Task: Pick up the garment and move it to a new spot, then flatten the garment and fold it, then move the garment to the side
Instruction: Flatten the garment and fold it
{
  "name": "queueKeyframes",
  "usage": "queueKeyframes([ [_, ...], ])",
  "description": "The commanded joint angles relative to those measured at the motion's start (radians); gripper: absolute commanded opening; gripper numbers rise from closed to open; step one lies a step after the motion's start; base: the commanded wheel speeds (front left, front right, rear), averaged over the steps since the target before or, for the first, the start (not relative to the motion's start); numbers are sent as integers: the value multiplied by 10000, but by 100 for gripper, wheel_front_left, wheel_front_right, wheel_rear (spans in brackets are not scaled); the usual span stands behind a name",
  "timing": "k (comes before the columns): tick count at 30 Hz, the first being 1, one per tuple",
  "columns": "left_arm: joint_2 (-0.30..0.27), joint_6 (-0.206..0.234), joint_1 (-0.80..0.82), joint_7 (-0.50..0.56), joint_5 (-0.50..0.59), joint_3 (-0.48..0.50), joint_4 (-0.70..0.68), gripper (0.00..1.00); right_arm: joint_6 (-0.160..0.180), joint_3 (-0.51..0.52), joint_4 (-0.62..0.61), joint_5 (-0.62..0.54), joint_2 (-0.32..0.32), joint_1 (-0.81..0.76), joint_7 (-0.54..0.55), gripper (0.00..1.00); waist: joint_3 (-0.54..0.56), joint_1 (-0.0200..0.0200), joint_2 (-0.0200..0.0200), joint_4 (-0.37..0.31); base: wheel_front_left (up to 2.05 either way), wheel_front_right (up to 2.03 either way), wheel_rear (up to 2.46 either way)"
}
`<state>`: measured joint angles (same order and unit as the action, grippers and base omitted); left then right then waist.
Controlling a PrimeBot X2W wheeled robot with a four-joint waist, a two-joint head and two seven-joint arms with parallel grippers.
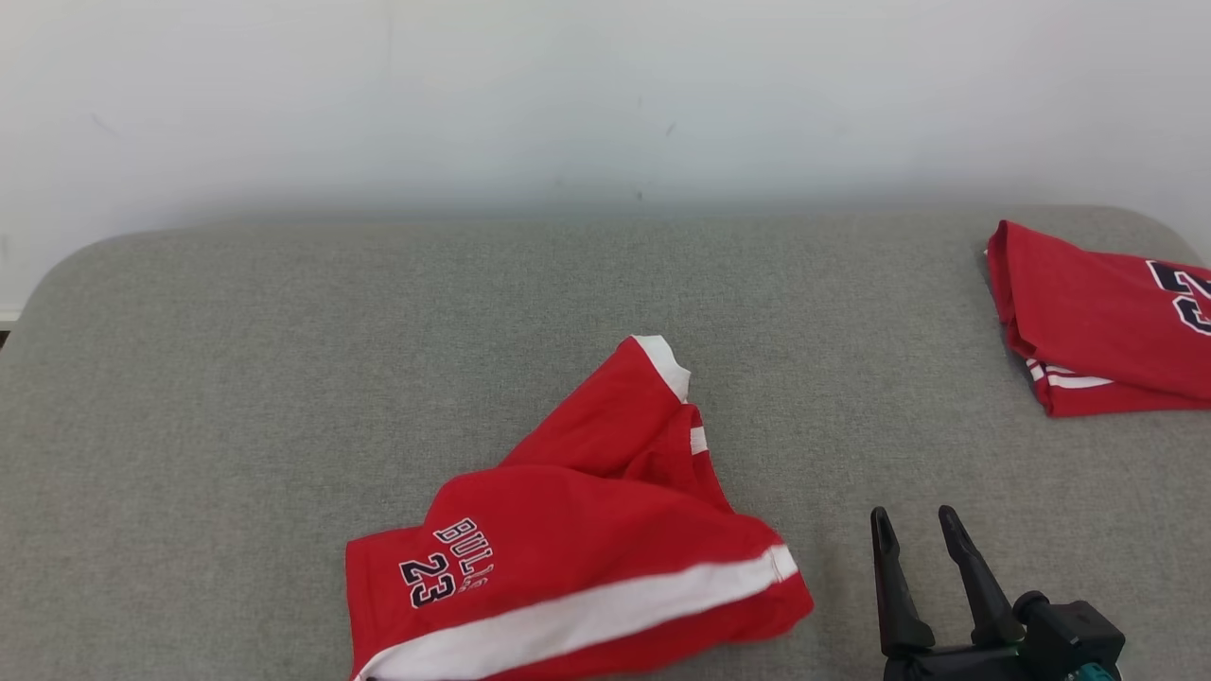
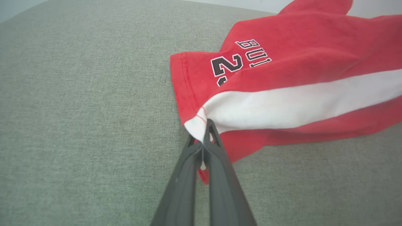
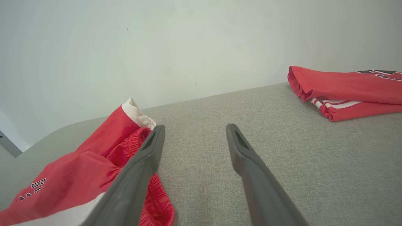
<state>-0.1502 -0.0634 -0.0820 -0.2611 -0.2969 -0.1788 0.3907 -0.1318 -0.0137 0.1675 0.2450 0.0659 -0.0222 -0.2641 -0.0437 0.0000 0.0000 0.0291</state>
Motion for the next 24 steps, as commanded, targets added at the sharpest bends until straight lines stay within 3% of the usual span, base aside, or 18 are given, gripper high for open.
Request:
queueKeyframes([
  [1, 40, -28, -18, -34, -35, 48, 0, 24, 27, 3, 1, 17, 2, -104, 3, 100, 38, 0, 0, 26, 0, 0, 0],
  [2, 66, -17, 28, -40, -21, 61, 14, 100, 27, 12, 6, 12, 11, -119, 3, 100, 64, 0, 0, 46, 0, 0, 0],
  [14, 133, 104, -432, -44, 19, 674, -1195, 100, 27, -319, 43, 30, 408, -475, 3, 100, 417, 0, 0, 284, 0, 0, 0],
  [24, 103, -246, -703, 437, -435, 412, -616, 100, 27, -1921, 335, 427, 1699, -401, 1, 100, 449, 0, 0, 276, 0, 0, 0],
])
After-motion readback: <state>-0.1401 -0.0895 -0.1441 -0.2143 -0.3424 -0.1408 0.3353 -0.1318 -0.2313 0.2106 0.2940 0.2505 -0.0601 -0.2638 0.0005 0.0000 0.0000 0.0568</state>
